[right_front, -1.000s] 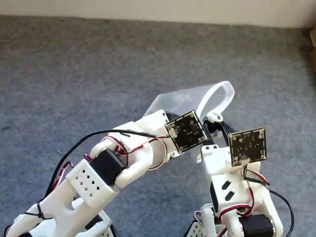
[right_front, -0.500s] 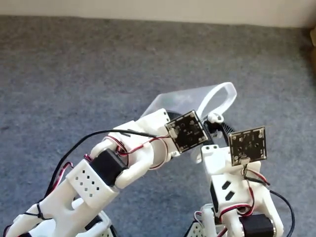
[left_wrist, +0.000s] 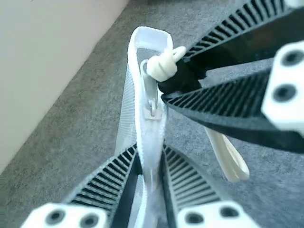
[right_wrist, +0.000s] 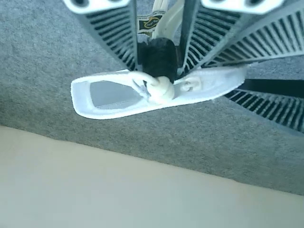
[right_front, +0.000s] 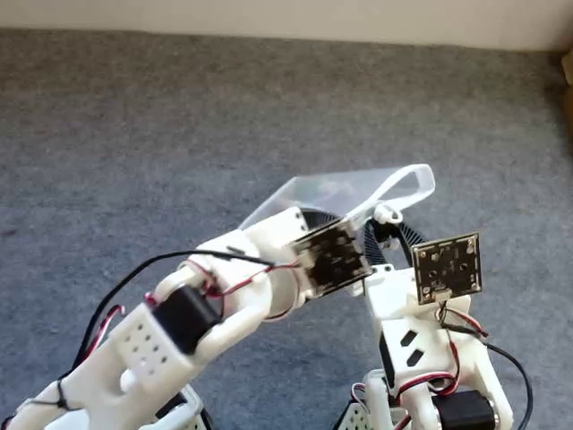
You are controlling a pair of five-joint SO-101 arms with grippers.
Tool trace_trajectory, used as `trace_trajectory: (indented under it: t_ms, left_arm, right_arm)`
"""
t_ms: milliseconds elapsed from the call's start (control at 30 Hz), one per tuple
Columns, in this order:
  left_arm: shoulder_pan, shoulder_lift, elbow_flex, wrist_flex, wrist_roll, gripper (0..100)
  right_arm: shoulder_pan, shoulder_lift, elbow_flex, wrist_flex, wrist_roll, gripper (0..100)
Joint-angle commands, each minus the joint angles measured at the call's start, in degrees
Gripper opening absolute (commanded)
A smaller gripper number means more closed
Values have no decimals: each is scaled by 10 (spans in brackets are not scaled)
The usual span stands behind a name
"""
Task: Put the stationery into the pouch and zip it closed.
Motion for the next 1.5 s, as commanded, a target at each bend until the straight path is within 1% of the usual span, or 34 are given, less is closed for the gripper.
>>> trace_trajectory:
  t_ms: [0,133,233,400,833,967,1067,1333,1467]
  left_arm:
    - [4,-96,16,-14,38,5]
    - [-23,-167,59,-11,40,5]
    - [-35,-207,71,18,40,5]
    - [-36,-267,72,71,40,5]
    - [-39,-402,71,172,40,5]
    - [-74,-455,70,201,40,5]
    - [-102,-493,69,225,38,5]
    - [-109,-509,-2,304,38,5]
    - [-109,-509,-49,330,40,5]
  right_arm:
    - [26,0,-28,-20,-6,5]
    - [58,0,-28,-41,-7,5]
    - [63,2,-28,-49,-7,5]
    - [63,2,-27,-55,-7,5]
    - [68,2,-27,-55,-6,5]
    - [98,2,-27,-55,-6,5]
    - [102,2,-27,-55,-6,5]
    - [107,2,-27,-55,-3,5]
    - [145,2,-27,-55,-2,5]
